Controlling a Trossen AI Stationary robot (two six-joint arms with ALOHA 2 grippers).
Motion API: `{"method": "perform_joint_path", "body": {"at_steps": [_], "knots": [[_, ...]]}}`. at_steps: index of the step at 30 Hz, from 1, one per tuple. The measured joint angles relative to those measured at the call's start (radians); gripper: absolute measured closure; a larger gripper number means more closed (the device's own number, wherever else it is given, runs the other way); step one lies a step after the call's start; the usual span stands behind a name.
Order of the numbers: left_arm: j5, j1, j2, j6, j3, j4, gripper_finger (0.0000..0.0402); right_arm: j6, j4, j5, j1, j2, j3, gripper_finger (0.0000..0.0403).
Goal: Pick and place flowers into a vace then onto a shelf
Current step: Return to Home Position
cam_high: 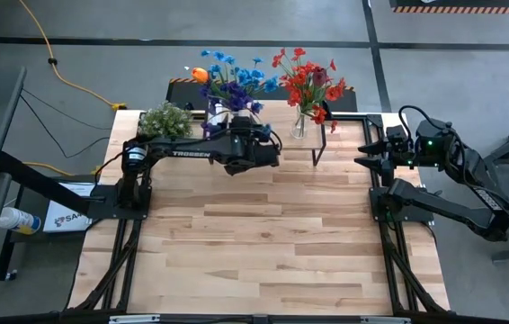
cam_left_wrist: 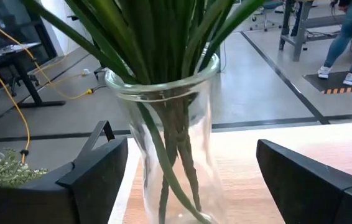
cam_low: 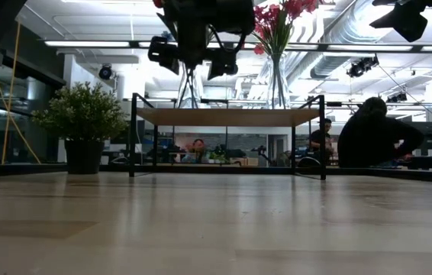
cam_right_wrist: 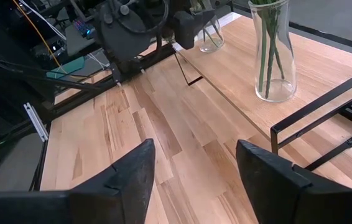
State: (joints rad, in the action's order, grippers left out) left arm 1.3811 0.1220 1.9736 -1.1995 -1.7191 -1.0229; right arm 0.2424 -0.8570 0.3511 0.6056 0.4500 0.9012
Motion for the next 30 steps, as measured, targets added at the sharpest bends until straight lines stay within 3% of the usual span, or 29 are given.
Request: {"method": "perform_joint_path", "body": {"at_steps": [30], "knots": [[-0.022, -0.114, -0.017, -0.001, 0.001, -0.141, 0.0011, 0.003, 0.000, 0.000, 0.000, 0.000, 0.000, 0.0188]]}}
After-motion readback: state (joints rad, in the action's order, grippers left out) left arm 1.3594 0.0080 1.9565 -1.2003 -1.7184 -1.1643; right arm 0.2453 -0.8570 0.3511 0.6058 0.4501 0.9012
